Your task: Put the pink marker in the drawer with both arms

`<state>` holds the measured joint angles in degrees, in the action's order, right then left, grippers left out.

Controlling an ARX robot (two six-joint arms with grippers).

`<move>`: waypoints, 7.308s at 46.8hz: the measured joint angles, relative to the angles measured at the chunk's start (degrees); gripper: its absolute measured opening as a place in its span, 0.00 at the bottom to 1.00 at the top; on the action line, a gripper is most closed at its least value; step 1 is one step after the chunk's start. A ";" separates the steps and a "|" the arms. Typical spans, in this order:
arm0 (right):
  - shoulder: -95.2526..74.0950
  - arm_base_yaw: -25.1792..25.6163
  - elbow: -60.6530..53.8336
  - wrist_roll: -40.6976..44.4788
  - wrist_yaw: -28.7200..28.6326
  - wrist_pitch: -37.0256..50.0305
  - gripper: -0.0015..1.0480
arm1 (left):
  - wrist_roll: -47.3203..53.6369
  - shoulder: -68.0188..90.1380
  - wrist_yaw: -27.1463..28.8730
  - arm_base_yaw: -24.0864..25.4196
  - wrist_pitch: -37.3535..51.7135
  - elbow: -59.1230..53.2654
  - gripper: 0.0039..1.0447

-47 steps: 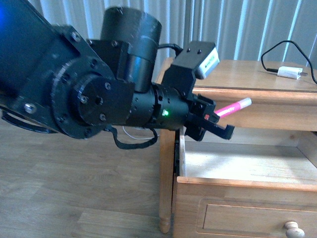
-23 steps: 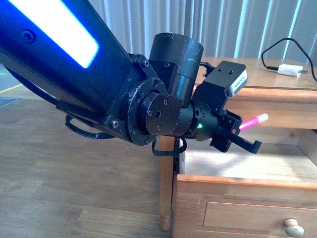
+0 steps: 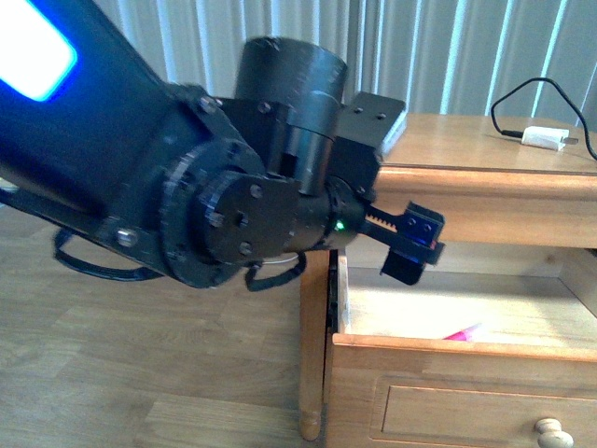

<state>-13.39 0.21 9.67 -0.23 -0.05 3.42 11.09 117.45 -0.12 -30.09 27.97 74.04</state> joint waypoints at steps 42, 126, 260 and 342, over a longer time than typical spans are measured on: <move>0.00 0.00 0.00 0.00 0.02 0.00 0.92 | -18.78 -89.61 20.63 8.81 -27.71 -57.02 0.95; -6.38 0.11 4.46 -3.04 -4.26 -13.44 0.92 | -11.37 -117.22 0.13 29.97 -28.09 -72.70 0.48; -31.34 4.90 14.80 -4.68 -14.95 -4.11 0.92 | -11.32 -117.24 0.13 29.97 -28.09 -72.70 0.95; 13.14 -0.04 -9.35 0.11 0.00 -3.34 0.05 | -11.32 -117.26 0.13 29.97 -28.09 -72.70 0.95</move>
<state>-0.25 0.16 0.32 -0.12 -0.05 0.08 -0.23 0.19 0.01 -0.12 -0.12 1.34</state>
